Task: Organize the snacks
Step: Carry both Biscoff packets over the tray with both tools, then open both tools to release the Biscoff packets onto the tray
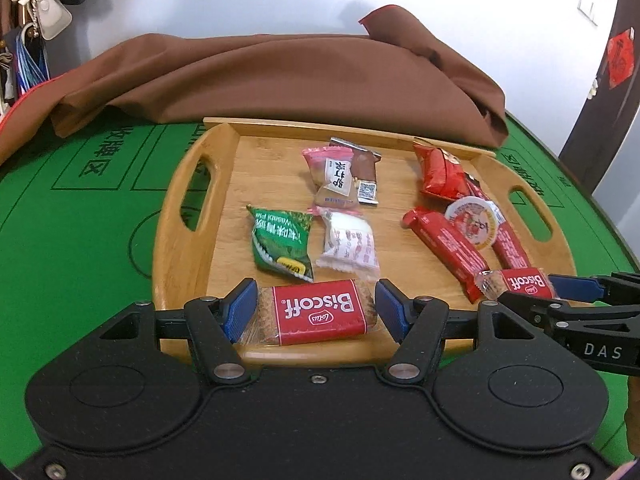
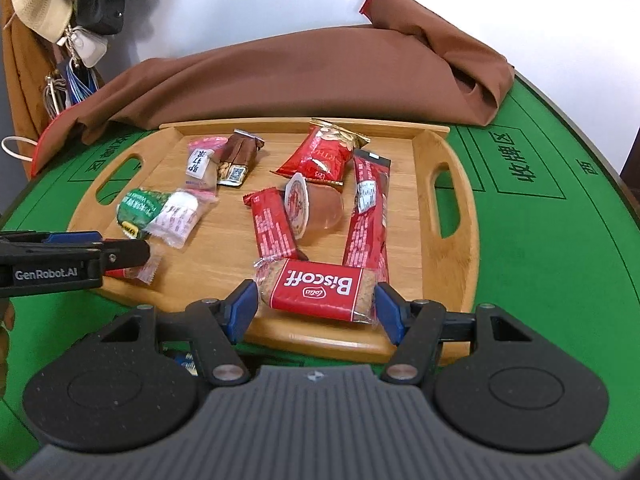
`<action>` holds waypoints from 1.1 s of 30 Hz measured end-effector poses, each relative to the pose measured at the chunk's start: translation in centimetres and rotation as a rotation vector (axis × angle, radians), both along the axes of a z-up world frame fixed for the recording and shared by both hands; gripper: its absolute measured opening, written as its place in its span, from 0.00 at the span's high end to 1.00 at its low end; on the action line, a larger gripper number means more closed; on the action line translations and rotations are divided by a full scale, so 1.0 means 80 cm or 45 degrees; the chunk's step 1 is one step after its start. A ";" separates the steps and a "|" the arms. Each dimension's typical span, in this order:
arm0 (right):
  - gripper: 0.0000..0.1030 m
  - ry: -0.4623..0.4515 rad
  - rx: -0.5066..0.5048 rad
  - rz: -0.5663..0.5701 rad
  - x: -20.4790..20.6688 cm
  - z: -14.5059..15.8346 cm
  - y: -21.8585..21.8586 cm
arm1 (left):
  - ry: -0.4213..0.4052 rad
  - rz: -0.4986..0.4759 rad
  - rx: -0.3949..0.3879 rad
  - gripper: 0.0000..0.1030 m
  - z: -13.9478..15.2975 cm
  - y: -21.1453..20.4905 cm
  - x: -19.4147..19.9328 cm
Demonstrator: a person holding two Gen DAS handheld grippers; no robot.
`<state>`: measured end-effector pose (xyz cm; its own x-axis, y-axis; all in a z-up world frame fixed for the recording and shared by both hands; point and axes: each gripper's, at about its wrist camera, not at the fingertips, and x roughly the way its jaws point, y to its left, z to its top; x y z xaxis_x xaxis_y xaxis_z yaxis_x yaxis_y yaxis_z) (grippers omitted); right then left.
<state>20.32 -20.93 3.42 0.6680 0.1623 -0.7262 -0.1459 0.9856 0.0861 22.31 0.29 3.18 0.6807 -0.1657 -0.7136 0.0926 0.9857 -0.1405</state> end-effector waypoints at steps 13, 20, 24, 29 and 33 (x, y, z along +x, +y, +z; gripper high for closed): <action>0.36 0.019 -0.011 -0.052 0.059 -0.002 0.003 | -0.024 0.035 0.041 0.40 -0.004 -0.007 0.051; 0.36 0.025 -0.023 -0.059 0.079 -0.003 0.009 | -0.027 0.066 0.048 0.40 -0.005 -0.008 0.073; 0.35 0.023 -0.030 -0.049 0.082 -0.003 0.011 | -0.039 0.062 0.066 0.39 -0.005 -0.013 0.072; 0.29 0.030 -0.003 -0.047 0.079 -0.003 0.009 | -0.045 0.060 0.080 0.37 -0.005 -0.015 0.069; 0.23 0.034 0.005 -0.039 0.076 -0.003 0.009 | -0.053 0.055 0.096 0.27 -0.004 -0.016 0.060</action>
